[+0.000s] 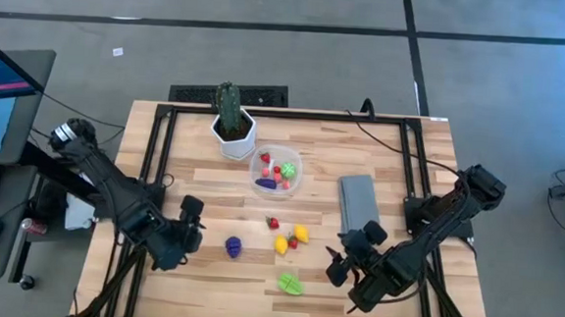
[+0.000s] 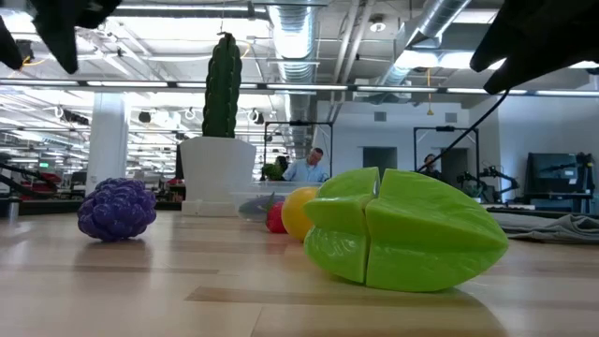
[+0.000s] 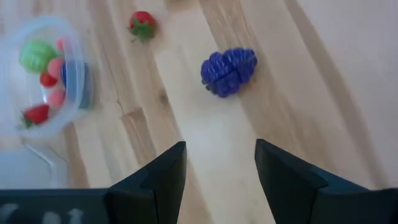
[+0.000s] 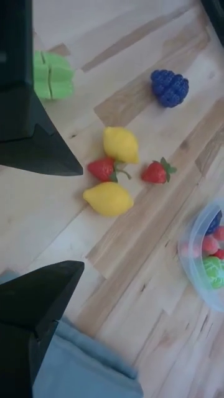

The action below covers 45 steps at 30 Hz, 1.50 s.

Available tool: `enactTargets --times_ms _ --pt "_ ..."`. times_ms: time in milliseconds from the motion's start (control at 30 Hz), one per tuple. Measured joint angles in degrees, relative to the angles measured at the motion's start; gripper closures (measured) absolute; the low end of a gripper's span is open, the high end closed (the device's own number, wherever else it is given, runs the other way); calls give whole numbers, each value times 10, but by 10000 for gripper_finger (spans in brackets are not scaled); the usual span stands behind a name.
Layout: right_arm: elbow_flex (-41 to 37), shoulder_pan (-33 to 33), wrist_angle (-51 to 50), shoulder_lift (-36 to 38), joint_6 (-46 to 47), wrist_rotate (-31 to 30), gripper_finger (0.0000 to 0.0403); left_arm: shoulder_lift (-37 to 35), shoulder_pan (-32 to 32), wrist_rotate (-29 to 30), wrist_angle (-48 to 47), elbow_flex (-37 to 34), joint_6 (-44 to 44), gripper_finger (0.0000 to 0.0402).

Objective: Pick and placing Produce into tupperware
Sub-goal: Put the blueberry into the transparent bin

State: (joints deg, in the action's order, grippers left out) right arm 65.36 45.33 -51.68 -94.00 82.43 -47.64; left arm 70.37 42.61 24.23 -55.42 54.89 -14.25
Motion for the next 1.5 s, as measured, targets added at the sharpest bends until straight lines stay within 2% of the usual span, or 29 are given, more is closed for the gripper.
enactTargets --times_ms 367,667,1033,1267,1500 --pt "0 8 54 0 0 4 143 49 -147 -135 29 1 268 205" --pt "0 27 64 0 32 13 143 130 -165 -143 42 29 441 149" --pt "0 38 62 0 52 12 143 147 -183 -160 76 37 554 102" --pt "0 38 59 0 52 11 143 194 -183 -168 91 38 581 86" --pt "0 42 69 0 52 12 143 223 -176 -149 104 38 580 78"
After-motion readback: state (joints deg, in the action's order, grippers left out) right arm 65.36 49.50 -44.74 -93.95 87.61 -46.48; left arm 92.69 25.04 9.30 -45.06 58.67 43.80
